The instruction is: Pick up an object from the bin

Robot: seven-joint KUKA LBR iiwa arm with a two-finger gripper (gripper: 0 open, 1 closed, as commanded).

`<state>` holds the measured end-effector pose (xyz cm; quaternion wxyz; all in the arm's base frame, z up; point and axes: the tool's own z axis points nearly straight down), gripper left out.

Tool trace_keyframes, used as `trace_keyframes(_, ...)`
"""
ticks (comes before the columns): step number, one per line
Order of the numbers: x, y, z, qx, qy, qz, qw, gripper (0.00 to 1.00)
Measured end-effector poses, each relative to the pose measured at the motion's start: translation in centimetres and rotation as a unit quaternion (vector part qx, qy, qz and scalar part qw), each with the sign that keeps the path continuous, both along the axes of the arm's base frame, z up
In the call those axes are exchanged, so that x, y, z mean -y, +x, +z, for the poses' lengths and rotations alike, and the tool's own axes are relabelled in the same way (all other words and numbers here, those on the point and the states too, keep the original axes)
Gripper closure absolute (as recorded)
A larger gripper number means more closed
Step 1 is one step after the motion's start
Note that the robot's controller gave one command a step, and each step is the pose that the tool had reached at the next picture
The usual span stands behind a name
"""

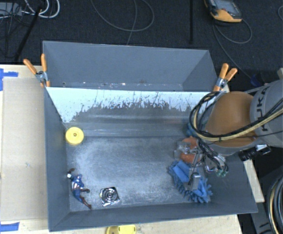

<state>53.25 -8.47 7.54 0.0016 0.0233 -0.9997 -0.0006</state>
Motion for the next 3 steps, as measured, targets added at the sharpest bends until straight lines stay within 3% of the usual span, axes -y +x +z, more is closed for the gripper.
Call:
trace_keyframes(1,-0.03,-1.26,-0.36,0.0022,0.000,-0.008,1.0000,0.00)
trace_keyframes(2,-0.90,-1.90,-0.57,0.0003,0.000,-0.013,0.9999,1.00)
trace_keyframes(3,-0.90,-1.90,-0.56,0.0003,0.000,-0.013,0.9999,1.00)
